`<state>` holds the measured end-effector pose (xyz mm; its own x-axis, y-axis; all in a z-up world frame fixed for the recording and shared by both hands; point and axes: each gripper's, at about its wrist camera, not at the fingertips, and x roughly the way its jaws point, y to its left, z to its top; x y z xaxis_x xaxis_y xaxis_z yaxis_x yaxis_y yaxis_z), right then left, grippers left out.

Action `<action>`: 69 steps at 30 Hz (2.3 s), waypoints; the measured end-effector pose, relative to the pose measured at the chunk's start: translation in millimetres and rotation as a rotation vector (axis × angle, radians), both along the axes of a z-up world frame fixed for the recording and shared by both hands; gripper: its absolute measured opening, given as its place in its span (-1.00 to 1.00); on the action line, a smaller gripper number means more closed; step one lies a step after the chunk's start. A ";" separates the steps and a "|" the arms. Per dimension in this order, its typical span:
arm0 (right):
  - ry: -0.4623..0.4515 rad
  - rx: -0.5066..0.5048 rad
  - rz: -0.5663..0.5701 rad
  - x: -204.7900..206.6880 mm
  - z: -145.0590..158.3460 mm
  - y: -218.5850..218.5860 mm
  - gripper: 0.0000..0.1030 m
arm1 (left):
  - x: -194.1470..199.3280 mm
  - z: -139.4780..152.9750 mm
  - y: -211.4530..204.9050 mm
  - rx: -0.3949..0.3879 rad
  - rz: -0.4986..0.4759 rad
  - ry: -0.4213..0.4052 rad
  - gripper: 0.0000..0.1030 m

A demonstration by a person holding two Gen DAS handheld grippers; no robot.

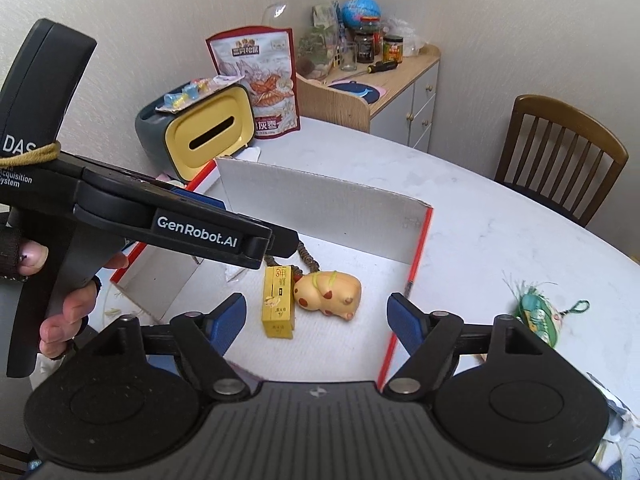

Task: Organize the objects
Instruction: 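Lower both items into the red box and open both tools, then withdraw both tools from the red box back toward the pile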

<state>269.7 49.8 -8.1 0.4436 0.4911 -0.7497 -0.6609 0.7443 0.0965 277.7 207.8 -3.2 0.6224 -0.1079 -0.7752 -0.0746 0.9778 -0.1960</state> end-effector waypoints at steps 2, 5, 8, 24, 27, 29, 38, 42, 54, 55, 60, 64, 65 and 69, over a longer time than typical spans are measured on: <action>0.001 0.014 -0.003 -5.1 3.5 -11.0 0.51 | -5.4 3.3 -8.0 0.002 -0.005 -0.009 0.63; 0.000 0.030 -0.012 -11.8 8.4 -28.6 0.51 | -14.3 7.3 -21.0 0.008 -0.009 -0.019 0.67; 0.002 0.049 -0.020 -17.3 12.7 -49.4 0.55 | -23.3 11.5 -35.5 0.010 -0.014 -0.032 0.76; -0.046 0.065 -0.133 -37.1 7.8 -197.7 0.59 | -51.1 20.7 -136.0 0.032 -0.083 -0.084 0.99; -0.039 0.049 -0.156 -37.5 -2.4 -219.6 0.59 | -50.0 14.5 -153.4 0.032 -0.102 -0.080 0.99; -0.039 0.033 -0.170 -39.6 -10.4 -233.2 0.59 | -49.6 9.9 -165.2 0.041 -0.108 -0.077 0.99; -0.018 -0.004 -0.215 -36.6 -45.1 -278.6 0.59 | -43.3 -19.8 -204.3 0.024 -0.104 -0.040 0.99; -0.002 -0.011 -0.219 -30.8 -63.8 -284.6 0.59 | -35.3 -36.6 -217.5 0.014 -0.086 -0.004 0.99; 0.044 -0.005 -0.187 -7.2 -113.3 -276.3 0.58 | -6.1 -78.5 -246.2 -0.014 -0.030 0.084 0.99; 0.041 -0.007 -0.179 -6.2 -115.5 -273.8 0.58 | -3.7 -81.4 -248.1 -0.017 -0.026 0.089 0.99; 0.051 0.004 -0.194 4.4 -126.7 -267.5 0.57 | 7.6 -95.4 -258.1 -0.036 -0.016 0.110 0.99; 0.067 0.007 -0.187 10.3 -134.8 -262.9 0.55 | 14.6 -107.3 -261.9 -0.050 0.007 0.137 0.99; 0.069 0.003 -0.184 11.1 -136.8 -260.8 0.53 | 16.3 -110.2 -261.8 -0.058 0.015 0.145 0.99; 0.073 0.003 -0.180 14.1 -142.9 -255.5 0.45 | 22.6 -120.0 -258.7 -0.094 0.052 0.171 0.99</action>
